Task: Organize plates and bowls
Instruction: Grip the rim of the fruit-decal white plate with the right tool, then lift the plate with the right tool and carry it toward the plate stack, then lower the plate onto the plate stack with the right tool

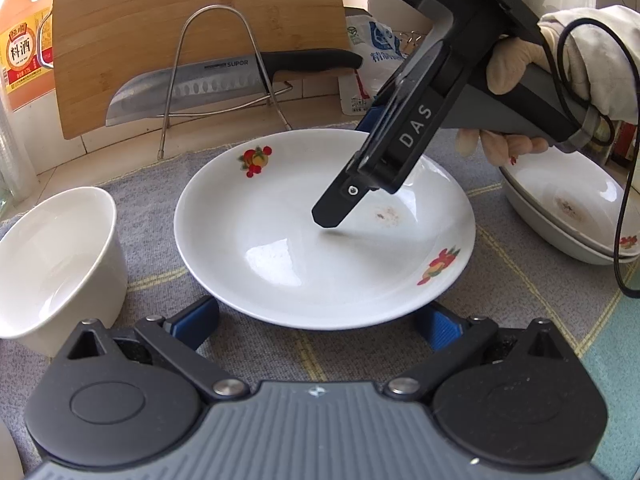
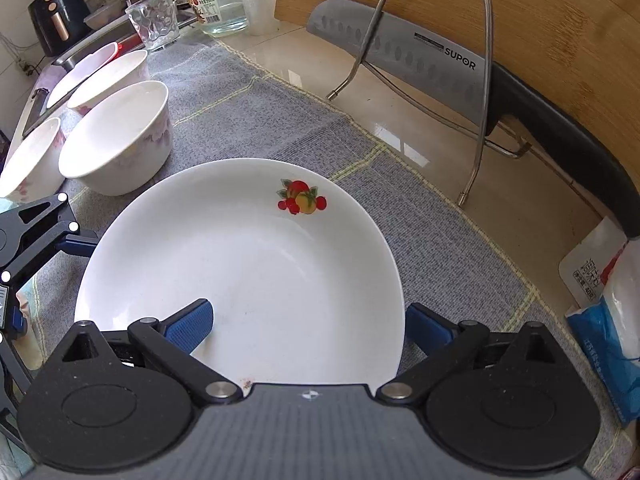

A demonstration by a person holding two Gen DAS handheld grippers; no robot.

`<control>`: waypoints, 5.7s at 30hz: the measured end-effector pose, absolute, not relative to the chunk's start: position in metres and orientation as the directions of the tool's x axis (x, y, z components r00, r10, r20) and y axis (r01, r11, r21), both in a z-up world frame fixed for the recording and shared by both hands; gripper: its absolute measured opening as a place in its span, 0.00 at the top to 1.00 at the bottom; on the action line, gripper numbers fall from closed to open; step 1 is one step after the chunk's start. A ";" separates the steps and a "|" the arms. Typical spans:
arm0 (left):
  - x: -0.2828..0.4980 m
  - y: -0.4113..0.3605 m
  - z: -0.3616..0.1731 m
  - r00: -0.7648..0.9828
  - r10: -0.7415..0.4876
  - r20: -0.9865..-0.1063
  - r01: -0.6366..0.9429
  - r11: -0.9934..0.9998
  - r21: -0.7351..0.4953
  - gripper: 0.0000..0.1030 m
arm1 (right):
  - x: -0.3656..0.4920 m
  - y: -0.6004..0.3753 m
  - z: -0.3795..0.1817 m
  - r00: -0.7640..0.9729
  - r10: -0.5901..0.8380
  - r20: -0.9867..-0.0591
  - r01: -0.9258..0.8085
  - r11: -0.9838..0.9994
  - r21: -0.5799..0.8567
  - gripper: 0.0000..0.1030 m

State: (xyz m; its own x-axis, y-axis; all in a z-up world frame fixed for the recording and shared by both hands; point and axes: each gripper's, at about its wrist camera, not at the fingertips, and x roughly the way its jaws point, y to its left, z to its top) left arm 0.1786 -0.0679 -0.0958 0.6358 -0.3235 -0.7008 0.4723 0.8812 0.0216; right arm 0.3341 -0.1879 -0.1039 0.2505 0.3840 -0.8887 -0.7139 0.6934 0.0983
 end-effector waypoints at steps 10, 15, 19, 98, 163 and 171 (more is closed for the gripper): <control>0.184 -0.069 -0.095 0.618 -0.342 -0.708 0.506 0.862 0.025 0.00 | 0.351 -0.183 -0.101 0.172 0.410 -0.896 -0.759 0.634 0.145 0.00; 0.184 -0.068 -0.094 0.622 -0.343 -0.703 0.514 0.857 0.037 0.00 | 0.357 -0.179 -0.096 0.090 0.448 -0.889 -0.763 0.605 0.227 0.00; 0.184 -0.069 -0.093 0.626 -0.344 -0.700 0.518 0.854 0.043 0.00 | 0.359 -0.177 -0.095 0.070 0.437 -0.897 -0.763 0.602 0.234 0.00; 0.140 -0.178 -0.041 0.399 -0.557 -0.728 0.848 0.526 0.063 0.01 | 0.213 -0.363 -0.042 0.323 0.402 -0.857 -0.425 0.870 0.248 0.00; 0.156 -0.191 -0.050 0.365 -0.542 -0.757 0.887 0.449 0.107 0.01 | 0.162 -0.391 -0.049 0.360 0.266 -0.894 -0.312 0.938 0.154 0.00; 0.155 -0.191 -0.050 0.378 -0.534 -0.757 0.882 0.456 0.119 0.01 | 0.159 -0.390 -0.047 0.367 0.253 -0.895 -0.313 0.940 0.137 0.00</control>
State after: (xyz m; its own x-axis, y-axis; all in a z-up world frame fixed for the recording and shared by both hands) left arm 0.1550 -0.1915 -0.0498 0.3780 -0.5336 -0.7566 0.8819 0.4561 0.1189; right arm 0.1587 -0.3899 -0.0471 0.3671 0.2526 -0.8952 -0.3135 0.9397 0.1366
